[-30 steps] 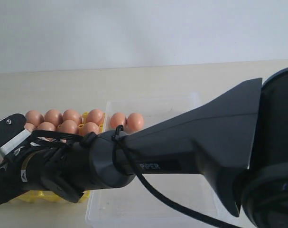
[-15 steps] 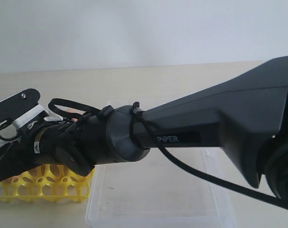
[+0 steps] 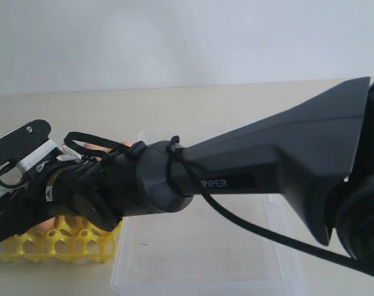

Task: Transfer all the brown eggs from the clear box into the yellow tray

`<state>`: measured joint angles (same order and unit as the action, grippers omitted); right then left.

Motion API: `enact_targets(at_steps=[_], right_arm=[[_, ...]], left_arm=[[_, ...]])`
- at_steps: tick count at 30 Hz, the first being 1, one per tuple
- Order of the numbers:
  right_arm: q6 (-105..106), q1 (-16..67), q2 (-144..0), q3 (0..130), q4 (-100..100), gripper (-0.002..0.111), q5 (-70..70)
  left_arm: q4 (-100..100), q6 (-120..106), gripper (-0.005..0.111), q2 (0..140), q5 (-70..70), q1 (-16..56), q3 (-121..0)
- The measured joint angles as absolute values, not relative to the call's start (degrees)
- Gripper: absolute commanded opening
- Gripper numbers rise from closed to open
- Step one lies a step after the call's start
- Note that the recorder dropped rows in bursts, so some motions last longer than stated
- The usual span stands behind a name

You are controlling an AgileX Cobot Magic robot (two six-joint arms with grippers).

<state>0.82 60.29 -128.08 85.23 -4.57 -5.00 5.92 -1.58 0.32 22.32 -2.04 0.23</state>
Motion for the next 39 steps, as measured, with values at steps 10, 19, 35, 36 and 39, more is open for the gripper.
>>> enact_targets(at_steps=[10,19,35,36,39], right_arm=[[5.35,60.17,-126.62,85.23,-4.46,0.055,-1.16],[-9.41,52.4,-114.23,85.35,8.1,0.053,20.97],[-39.91,35.62,-120.09,85.35,12.35,0.053,31.77],[-40.05,35.38,-120.59,85.35,11.51,0.053,30.76],[-40.27,35.3,-121.76,85.35,9.43,0.053,28.2]], left_arm=[[5.92,-1.58,0.0,0.32,22.32,-2.04,0.23],[5.92,-1.58,0.0,0.32,22.32,-2.04,0.23],[5.92,-1.58,0.0,0.32,22.32,-2.04,0.23],[5.92,-1.58,0.0,0.32,22.32,-2.04,0.23],[5.92,-1.58,0.0,0.32,22.32,-2.04,0.23]])
